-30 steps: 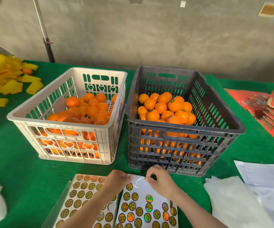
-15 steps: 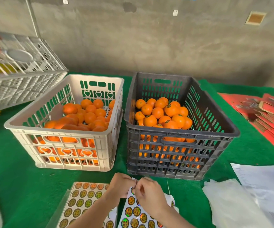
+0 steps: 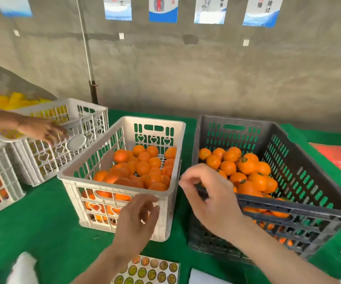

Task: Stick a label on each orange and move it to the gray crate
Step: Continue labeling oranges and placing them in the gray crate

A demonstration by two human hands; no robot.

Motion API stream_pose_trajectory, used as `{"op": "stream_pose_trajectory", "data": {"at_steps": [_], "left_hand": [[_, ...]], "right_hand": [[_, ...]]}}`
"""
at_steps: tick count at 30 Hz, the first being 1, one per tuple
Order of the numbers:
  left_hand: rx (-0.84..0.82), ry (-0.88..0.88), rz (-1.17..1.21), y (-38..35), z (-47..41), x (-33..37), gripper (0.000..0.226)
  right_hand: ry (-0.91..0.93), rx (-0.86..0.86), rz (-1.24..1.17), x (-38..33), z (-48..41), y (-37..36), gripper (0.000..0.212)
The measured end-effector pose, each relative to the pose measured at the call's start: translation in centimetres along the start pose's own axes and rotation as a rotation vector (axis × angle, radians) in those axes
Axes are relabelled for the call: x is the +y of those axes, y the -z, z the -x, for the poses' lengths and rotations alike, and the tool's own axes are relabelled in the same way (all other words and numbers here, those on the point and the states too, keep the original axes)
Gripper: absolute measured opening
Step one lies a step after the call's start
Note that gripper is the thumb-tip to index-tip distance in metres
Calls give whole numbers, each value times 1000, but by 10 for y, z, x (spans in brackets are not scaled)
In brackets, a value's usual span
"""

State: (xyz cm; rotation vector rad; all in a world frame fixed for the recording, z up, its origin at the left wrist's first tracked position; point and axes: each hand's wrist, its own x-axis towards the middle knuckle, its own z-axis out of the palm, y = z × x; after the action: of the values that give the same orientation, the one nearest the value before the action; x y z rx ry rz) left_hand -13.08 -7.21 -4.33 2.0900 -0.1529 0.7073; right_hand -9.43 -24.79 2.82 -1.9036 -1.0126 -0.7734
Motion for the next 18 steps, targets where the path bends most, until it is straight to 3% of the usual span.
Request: {"op": "stream_pose_trajectory", "data": {"at_steps": [2, 4, 7, 9, 11, 13, 18], "left_hand": [[101, -22, -56, 22, -32, -4, 13], [78, 56, -133, 35, -64, -16, 12], [-128, 304, -324, 44, -107, -41, 28], [-380, 328, -547, 45, -128, -60, 35], [-638, 309, -711, 43, -142, -75, 34], [-796, 331, -750, 38, -149, -88, 27], [-889, 356, -859, 29, -154, -95, 15]], "right_hand": [[-72, -161, 133, 16, -40, -17, 16], [-129, -421, 256, 37, -66, -40, 35], [-138, -725, 325, 64, -79, -70, 57], [-181, -843, 351, 75, -74, -81, 66], [-156, -919, 423, 81, -65, -86, 73], [-122, -937, 442, 83, -61, -89, 74], [-124, -924, 424, 85, -62, -92, 67]]}}
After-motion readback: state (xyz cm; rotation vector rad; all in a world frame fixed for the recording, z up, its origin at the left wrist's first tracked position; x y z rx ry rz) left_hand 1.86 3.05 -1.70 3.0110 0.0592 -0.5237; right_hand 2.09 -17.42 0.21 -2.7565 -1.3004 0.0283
